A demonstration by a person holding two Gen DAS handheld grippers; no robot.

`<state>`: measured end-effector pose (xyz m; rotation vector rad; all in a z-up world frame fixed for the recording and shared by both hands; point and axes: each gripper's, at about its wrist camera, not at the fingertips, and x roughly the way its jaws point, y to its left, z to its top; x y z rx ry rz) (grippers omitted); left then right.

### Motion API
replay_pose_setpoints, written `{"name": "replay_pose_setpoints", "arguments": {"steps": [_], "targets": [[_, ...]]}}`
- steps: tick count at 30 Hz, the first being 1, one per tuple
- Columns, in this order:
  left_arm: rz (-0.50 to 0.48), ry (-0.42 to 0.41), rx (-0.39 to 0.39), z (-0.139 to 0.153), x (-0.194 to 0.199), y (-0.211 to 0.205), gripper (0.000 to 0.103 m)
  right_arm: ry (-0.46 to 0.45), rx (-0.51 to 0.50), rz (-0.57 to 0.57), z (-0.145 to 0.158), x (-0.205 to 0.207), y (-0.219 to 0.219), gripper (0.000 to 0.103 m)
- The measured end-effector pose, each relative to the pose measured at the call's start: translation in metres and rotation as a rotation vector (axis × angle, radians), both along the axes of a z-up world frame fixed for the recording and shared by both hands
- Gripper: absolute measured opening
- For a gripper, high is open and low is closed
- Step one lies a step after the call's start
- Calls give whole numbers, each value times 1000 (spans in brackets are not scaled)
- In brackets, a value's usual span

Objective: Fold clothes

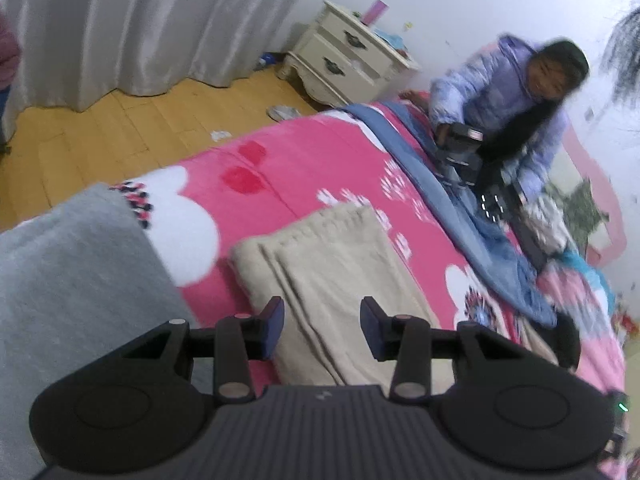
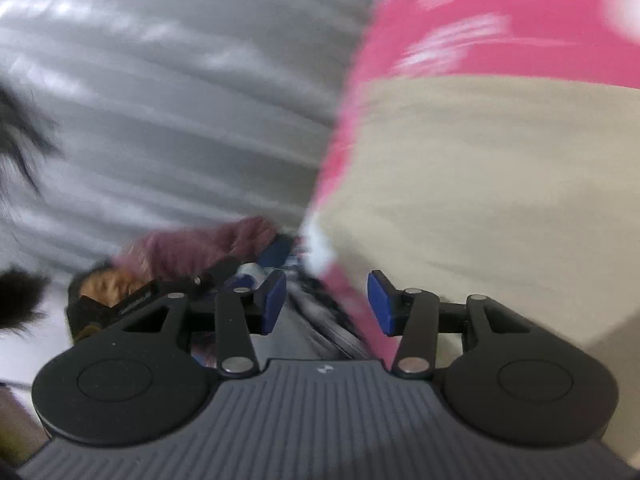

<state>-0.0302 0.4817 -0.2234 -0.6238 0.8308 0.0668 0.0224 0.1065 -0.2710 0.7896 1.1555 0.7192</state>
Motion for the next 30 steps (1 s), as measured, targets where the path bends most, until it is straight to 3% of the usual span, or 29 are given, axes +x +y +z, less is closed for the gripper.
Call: {"name": "replay_pose_setpoints", "arguments": {"steps": [4,6,12,16,21,24,26,29,30], "targets": [[-114,28,64,-9,2,-47,43,98,-188,-254,5,-35,-118,52],[-211,42,79,-16,1,-77,43,137,-242,-334,-7,-43,-152,54],[-716,-19,326,-28,-26,-210,43,190,-181,-431,-58,-31,-180,53],[-933,-46,471,-52,-57,-269,45,183,-142,-490,-75,-15,-188,52],[-1191,-75,657,-84,-96,-341,47,169,-60,-411,-87,4,-182,52],[-1183,-85,740,-91,-109,-352,48,185,-51,-365,-91,13,-178,50],[-1159,-82,762,-93,-114,-356,44,182,-68,-328,-90,12,-178,35],[-1125,-84,814,-93,-121,-362,27,153,-134,-293,-89,11,-173,17],[-1114,-87,836,-93,-124,-364,14,138,-157,-281,-88,12,-170,14]]}}
